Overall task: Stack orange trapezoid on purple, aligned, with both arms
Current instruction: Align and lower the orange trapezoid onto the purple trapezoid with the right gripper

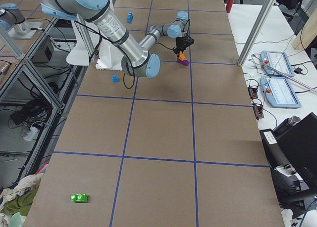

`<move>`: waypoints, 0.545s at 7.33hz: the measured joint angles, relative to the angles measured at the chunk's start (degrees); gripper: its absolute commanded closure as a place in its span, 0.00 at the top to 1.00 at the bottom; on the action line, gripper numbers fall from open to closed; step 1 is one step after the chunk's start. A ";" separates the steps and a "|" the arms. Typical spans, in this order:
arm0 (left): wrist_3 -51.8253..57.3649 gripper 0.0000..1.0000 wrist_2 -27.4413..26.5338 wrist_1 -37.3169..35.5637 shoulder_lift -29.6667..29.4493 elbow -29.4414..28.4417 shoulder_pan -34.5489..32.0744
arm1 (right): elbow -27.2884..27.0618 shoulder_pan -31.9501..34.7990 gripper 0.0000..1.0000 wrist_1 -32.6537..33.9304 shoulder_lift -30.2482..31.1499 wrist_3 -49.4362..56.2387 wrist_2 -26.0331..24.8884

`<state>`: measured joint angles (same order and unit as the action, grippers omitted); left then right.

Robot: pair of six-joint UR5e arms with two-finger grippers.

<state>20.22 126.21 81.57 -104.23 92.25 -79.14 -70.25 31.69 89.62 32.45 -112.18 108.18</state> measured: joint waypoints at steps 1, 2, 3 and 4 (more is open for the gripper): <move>0.00 1.00 0.00 0.05 0.00 -0.02 0.03 | 0.00 0.04 1.00 -0.26 0.04 0.10 0.00; 0.00 1.00 0.00 0.10 -0.01 -0.03 0.03 | -0.03 0.13 1.00 -1.04 0.19 0.08 -0.03; 0.00 1.00 0.00 0.27 -0.01 -0.02 0.03 | -0.25 0.52 1.00 -1.60 0.21 0.06 0.09; 0.00 1.00 0.00 0.55 -0.01 -0.02 0.03 | -0.61 1.10 1.00 -1.81 0.21 0.09 0.43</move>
<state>20.21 126.21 82.12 -104.24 92.22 -79.11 -70.87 32.79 87.81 32.67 -112.09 108.62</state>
